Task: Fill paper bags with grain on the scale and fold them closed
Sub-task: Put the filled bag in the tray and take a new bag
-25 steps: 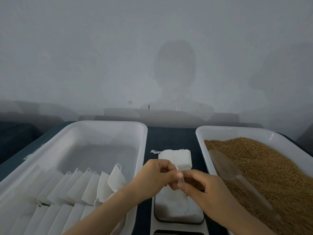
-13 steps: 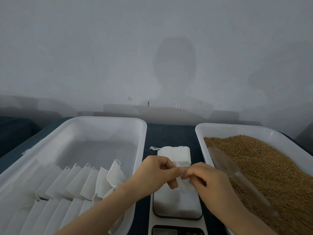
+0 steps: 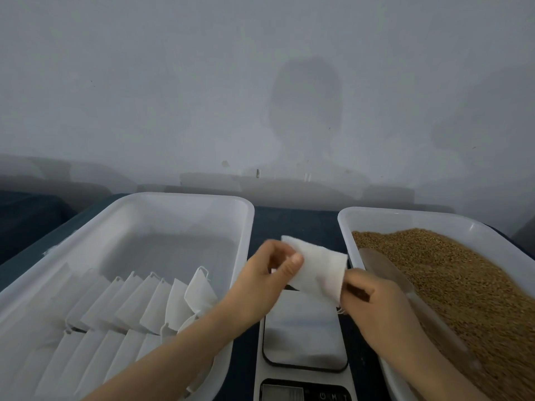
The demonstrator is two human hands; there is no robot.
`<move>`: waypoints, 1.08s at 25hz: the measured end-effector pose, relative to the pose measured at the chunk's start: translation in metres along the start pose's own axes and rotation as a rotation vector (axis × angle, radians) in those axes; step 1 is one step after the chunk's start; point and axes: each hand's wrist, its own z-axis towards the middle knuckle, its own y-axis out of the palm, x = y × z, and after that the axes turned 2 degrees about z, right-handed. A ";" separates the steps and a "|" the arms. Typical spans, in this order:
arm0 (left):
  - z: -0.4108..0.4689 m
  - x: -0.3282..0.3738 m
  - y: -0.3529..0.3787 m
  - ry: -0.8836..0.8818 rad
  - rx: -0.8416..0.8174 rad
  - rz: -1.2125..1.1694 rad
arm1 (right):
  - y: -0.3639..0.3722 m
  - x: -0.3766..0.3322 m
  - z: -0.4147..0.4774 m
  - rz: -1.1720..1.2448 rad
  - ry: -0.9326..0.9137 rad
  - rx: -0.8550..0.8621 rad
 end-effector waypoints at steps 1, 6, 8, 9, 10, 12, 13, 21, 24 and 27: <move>0.002 -0.003 -0.001 -0.058 0.029 -0.015 | -0.002 -0.001 0.000 0.019 0.022 0.013; 0.005 -0.005 -0.001 -0.147 0.038 -0.048 | -0.007 -0.003 -0.001 0.107 0.093 -0.030; 0.005 -0.005 0.000 -0.155 0.050 -0.055 | -0.007 -0.005 0.000 0.157 0.173 -0.038; 0.005 -0.006 0.000 -0.158 0.047 -0.049 | -0.008 -0.004 0.001 0.178 0.210 -0.040; 0.005 -0.005 0.000 -0.158 0.049 -0.043 | -0.008 0.000 0.001 0.182 0.229 -0.037; 0.005 -0.005 0.000 -0.160 0.058 -0.008 | -0.008 0.005 0.003 0.180 0.292 0.016; 0.005 -0.005 0.000 -0.159 0.063 0.011 | -0.009 0.006 0.004 0.178 0.323 0.053; -0.005 0.001 0.002 0.095 0.124 0.299 | -0.006 0.002 0.003 0.150 0.295 -0.012; -0.008 -0.003 0.009 0.429 -0.053 0.709 | -0.004 0.002 0.003 0.105 0.228 -0.088; -0.008 -0.008 0.014 0.440 -0.119 0.769 | -0.001 -0.002 0.002 0.119 0.148 -0.177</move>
